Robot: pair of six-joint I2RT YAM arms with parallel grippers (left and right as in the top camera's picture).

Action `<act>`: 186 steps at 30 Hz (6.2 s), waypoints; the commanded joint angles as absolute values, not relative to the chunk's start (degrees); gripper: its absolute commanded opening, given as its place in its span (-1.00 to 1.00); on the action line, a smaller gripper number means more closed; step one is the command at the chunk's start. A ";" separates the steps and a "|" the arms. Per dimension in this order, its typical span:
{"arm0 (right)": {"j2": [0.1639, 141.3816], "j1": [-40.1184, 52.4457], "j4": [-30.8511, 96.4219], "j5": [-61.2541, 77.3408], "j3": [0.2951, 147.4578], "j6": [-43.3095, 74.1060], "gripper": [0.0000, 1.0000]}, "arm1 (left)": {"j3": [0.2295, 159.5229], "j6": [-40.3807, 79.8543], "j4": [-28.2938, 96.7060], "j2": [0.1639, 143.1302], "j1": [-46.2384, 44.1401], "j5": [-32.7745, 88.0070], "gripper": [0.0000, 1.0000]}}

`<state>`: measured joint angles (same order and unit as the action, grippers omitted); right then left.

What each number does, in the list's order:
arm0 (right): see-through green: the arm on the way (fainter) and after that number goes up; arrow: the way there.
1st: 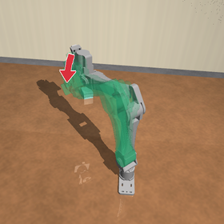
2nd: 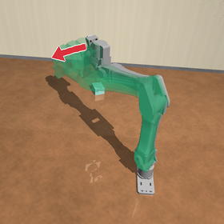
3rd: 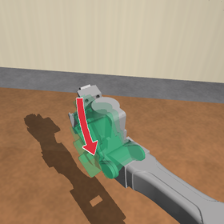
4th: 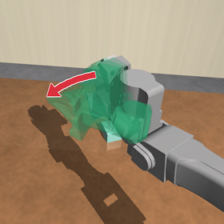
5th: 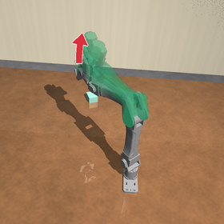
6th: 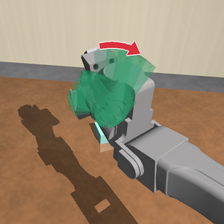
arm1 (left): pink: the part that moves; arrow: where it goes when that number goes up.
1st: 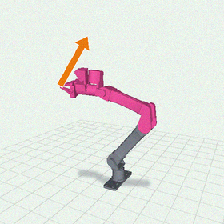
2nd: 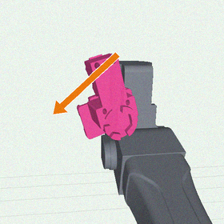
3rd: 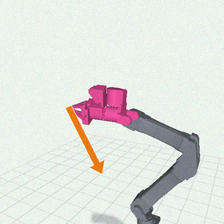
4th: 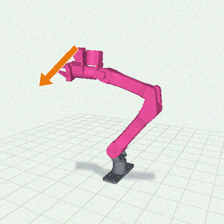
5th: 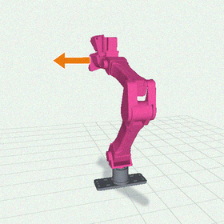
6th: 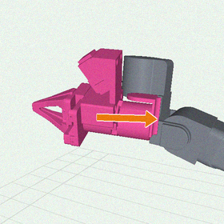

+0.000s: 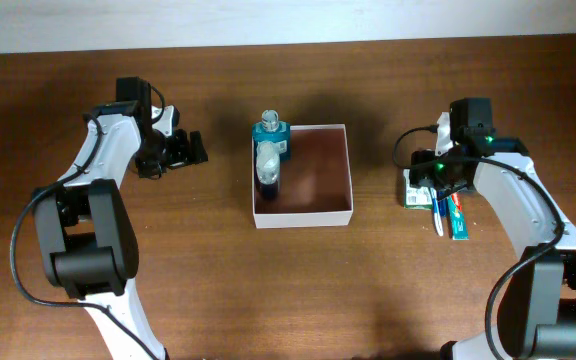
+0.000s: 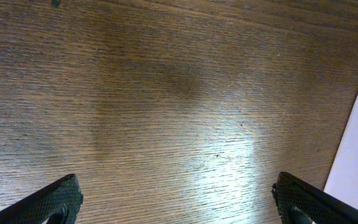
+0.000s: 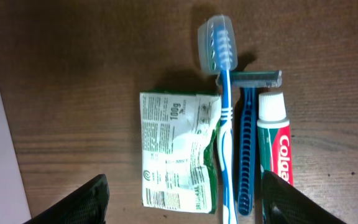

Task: Pack container
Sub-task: 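Lower right gripper onto the soap pack and close on it, then lift the soap pack with right gripper and carry it over the box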

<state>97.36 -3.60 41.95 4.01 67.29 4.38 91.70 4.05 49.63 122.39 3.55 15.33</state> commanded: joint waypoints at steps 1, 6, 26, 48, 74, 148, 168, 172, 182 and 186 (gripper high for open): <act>98.67 -3.18 41.52 4.58 67.40 4.80 0.40 | 91.55 3.38 49.52 122.15 3.64 15.16 0.99; 101.19 -1.48 41.21 4.54 67.40 4.78 0.29 | 91.55 3.38 49.52 122.15 3.64 15.16 0.99; 105.75 1.87 38.15 1.23 67.42 9.08 0.30 | 91.55 3.38 49.52 122.15 3.64 15.16 0.99; 105.89 1.87 38.74 -0.69 67.48 3.20 0.57 | 91.55 3.38 49.52 122.15 3.64 15.16 0.99; 106.52 1.87 40.03 8.95 67.40 3.20 0.58 | 91.55 3.38 49.52 122.15 3.66 15.16 0.99; 110.80 1.89 49.04 1.10 77.28 6.50 -0.35 | 91.55 3.38 49.52 122.15 3.66 15.16 0.99; 102.30 12.47 60.95 6.28 91.81 13.87 -0.35 | 91.55 3.38 49.52 122.15 3.66 15.16 0.99; 102.19 15.79 59.68 7.11 92.60 18.48 -0.35 | 91.55 3.38 49.52 122.15 3.64 15.16 0.99; 102.69 23.70 54.08 6.83 92.53 24.67 -0.34 | 91.55 3.38 49.52 122.15 3.64 15.16 0.99; 102.74 25.36 51.88 6.87 92.05 27.20 -0.35 | 91.55 3.38 49.52 122.15 3.64 15.16 0.99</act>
<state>104.36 24.38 52.88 6.76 91.20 24.08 91.70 4.05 49.63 122.39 3.57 15.33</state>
